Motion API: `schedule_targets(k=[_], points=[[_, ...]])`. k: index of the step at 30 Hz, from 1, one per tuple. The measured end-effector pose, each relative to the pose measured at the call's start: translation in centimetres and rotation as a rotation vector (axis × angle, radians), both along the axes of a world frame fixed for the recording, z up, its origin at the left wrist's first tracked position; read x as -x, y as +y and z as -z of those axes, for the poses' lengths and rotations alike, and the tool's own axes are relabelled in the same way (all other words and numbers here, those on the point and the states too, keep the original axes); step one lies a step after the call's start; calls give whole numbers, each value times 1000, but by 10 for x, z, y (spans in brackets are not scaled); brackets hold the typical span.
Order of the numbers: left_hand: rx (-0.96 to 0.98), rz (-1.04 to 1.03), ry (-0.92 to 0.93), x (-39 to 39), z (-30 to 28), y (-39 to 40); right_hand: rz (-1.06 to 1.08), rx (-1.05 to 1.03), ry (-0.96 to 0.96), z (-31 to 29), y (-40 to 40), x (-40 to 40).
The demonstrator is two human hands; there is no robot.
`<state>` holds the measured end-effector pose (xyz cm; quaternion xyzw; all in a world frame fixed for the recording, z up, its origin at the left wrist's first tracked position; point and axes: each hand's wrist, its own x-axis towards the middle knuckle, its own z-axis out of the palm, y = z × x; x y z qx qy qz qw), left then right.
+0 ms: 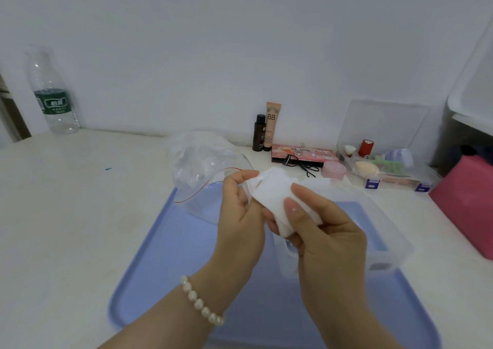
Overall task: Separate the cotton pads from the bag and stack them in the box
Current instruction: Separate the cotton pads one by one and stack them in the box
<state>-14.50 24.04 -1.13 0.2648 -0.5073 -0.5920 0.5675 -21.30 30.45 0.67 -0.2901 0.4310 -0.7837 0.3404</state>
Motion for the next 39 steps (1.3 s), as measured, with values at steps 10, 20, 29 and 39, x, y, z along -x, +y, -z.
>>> schedule_targets(k=[10, 20, 29, 39], points=[[-136, 156, 129, 2, -5, 4, 208, -27, 127, 0, -5, 0], [-178, 193, 202, 4, -3, 3, 195, -65, 145, 0, -6, 0], [-118, 138, 111, 3, 1, -1, 117, -90, 140, -3, -3, -1], [-161, 116, 183, -4, -7, -6, 22, -137, 105, -6, 0, 8]])
